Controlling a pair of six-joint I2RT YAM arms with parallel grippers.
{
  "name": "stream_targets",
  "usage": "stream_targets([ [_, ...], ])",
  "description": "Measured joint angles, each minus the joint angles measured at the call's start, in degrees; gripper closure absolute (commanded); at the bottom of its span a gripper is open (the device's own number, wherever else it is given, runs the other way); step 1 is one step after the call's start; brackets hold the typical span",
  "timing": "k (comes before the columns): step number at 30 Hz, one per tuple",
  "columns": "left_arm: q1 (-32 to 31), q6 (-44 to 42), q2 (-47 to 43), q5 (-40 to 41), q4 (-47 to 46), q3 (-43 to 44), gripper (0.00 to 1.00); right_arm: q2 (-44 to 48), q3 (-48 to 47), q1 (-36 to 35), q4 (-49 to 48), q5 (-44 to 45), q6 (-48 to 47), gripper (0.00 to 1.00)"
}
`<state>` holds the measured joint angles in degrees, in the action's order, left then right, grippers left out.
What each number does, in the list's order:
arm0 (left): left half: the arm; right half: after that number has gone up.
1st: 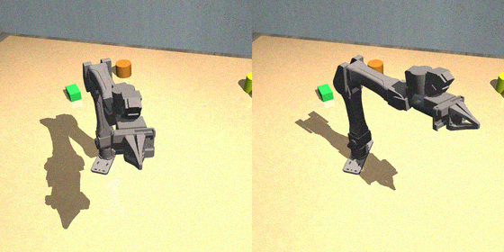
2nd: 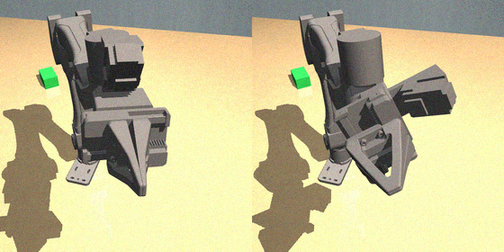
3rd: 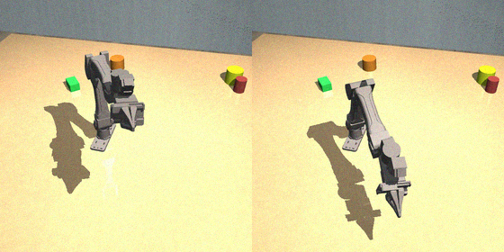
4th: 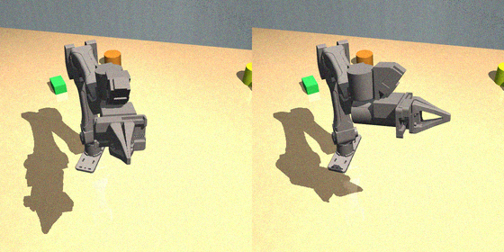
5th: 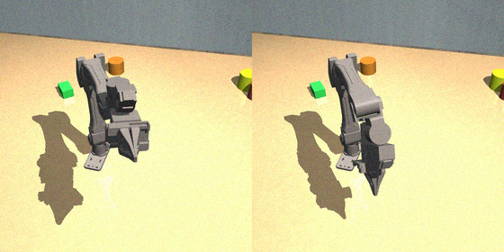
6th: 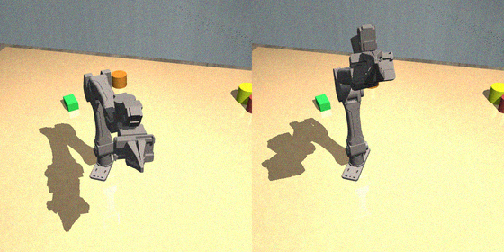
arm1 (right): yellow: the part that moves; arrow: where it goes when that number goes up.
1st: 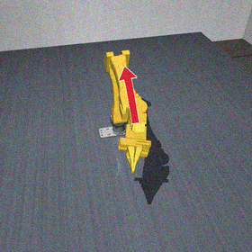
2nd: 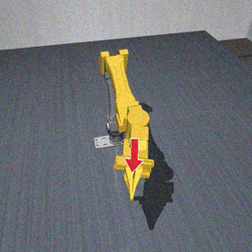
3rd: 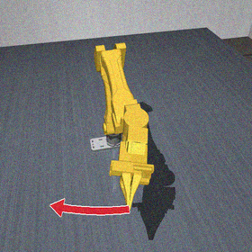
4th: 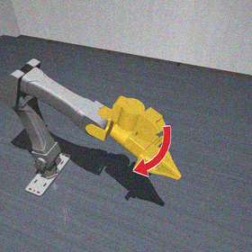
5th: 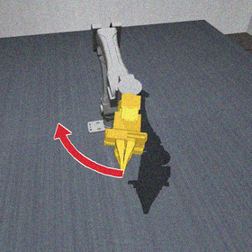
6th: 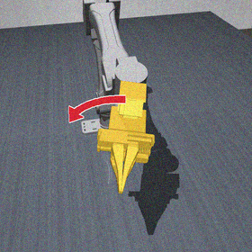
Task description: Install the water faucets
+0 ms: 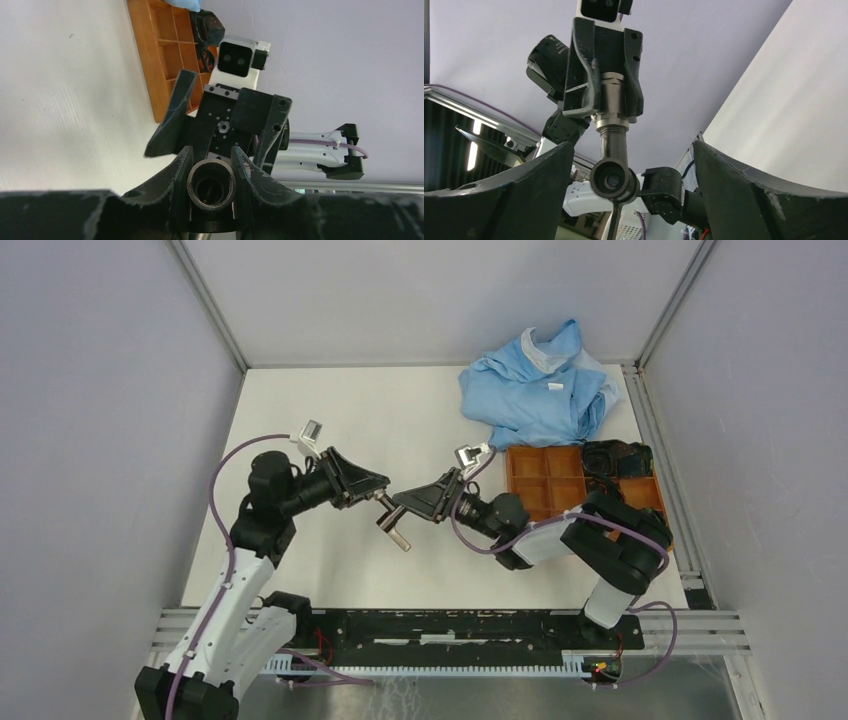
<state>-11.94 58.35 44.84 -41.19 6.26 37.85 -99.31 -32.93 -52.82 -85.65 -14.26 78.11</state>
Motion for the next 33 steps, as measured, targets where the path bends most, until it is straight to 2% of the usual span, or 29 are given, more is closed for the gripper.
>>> stream_targets([
  [4, 0.0, -0.6, 0.4, -1.0, 2.7, 0.0, 0.98, 6.8, 6.5, 2.7, 0.2, -0.2, -3.1, 0.02],
  [7, 0.6, -0.9, 1.4, -1.5, 4.9, 0.0, 0.98, 16.0, 10.6, 4.3, 3.2, -0.4, -10.7, 0.02],
  [12, 2.8, -1.4, 3.7, -3.1, 8.3, 0.2, 0.98, 35.6, 9.5, 1.8, 25.8, 4.8, -37.4, 0.02],
  [16, 4.1, -3.3, 6.3, -3.4, 13.1, 2.3, 0.98, 42.0, 4.6, -8.2, 43.3, 16.5, -65.3, 0.03],
  [19, 4.9, -5.2, 8.3, -4.2, 14.9, 5.2, 0.98, 41.4, 2.1, -15.2, 51.1, 23.3, -82.2, 0.05],
  [23, 6.3, -9.4, 14.8, -7.1, 16.7, 10.5, 0.98, 37.1, 2.1, -22.6, 54.3, 32.9, -103.1, 0.03],
  [27, 7.2, -14.1, 23.4, -10.5, 18.2, 13.8, 0.98, 32.7, 5.9, -26.5, 47.9, 38.2, -121.2, 0.02],
  [33, 7.7, -16.9, 25.7, -13.1, 21.2, 13.8, 0.98, 20.4, 8.3, -28.0, 32.6, 42.0, -145.5, 0.02],
])
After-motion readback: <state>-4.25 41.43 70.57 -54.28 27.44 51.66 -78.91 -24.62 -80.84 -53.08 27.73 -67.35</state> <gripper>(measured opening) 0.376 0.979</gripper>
